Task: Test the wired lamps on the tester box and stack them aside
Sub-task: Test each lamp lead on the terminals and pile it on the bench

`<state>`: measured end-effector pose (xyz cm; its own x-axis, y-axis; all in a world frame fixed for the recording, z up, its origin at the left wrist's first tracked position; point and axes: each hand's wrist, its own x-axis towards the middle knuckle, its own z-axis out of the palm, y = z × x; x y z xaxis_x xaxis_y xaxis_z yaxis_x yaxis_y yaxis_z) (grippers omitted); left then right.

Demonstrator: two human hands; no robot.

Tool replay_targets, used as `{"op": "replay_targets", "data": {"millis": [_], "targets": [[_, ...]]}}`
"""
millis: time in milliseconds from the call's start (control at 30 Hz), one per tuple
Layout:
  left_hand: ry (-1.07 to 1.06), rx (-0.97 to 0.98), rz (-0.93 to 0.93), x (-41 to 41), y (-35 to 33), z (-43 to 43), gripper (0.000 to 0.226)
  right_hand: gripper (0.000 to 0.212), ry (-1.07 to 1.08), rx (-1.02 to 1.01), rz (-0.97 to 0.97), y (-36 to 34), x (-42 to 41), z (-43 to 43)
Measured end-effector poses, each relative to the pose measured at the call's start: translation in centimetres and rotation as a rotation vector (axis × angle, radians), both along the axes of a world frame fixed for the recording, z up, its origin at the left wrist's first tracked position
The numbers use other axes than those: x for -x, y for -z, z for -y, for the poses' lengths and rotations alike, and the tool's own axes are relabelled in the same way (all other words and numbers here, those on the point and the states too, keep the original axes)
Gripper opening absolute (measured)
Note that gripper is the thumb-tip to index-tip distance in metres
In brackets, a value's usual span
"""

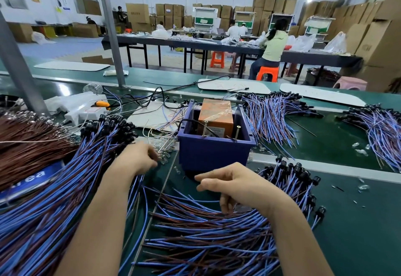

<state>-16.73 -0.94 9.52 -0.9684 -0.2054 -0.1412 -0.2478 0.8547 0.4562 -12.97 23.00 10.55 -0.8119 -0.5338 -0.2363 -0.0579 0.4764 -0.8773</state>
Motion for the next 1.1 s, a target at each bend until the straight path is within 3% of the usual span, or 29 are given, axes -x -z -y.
{"op": "replay_targets", "data": {"millis": [100, 233, 367, 533, 733, 800, 933, 1100], "targets": [[-0.022, 0.054, 0.053, 0.6, 1.5, -0.5, 0.033, 0.023, -0.007, 0.0, -0.005, -0.1, -0.1, -0.1], [-0.121, 0.114, -0.101, 1.8, 3.1, -1.1, 0.04, 0.028, -0.001, 0.042, 0.017, -0.3, -0.2, -0.1], [-0.19, 0.272, -0.128, 1.9, 4.6, -1.2, 0.042, 0.028, -0.004, 0.045, 0.022, -0.3, -0.2, -0.2], [-0.245, 0.006, -0.315, 2.2, 4.2, -0.3, 0.038, 0.026, 0.014, 0.056, 0.02, -0.2, 0.0, -0.2], [-0.281, -0.055, -0.522, 2.0, 1.7, 0.0, 0.024, 0.025, 0.045, 0.077, -0.001, -0.1, 0.1, -0.1], [-0.253, -0.081, -0.483, 2.1, 1.3, 0.2, 0.023, 0.025, 0.045, 0.087, 0.001, -0.1, 0.1, 0.0], [-0.152, -0.032, -0.208, 1.9, 3.0, -0.5, 0.025, 0.024, 0.038, 0.089, -0.002, -0.2, 0.1, 0.0], [-0.26, 0.119, -0.222, 2.2, 4.7, -1.1, 0.02, 0.025, 0.037, 0.097, 0.002, -0.2, 0.0, -0.1]]}}
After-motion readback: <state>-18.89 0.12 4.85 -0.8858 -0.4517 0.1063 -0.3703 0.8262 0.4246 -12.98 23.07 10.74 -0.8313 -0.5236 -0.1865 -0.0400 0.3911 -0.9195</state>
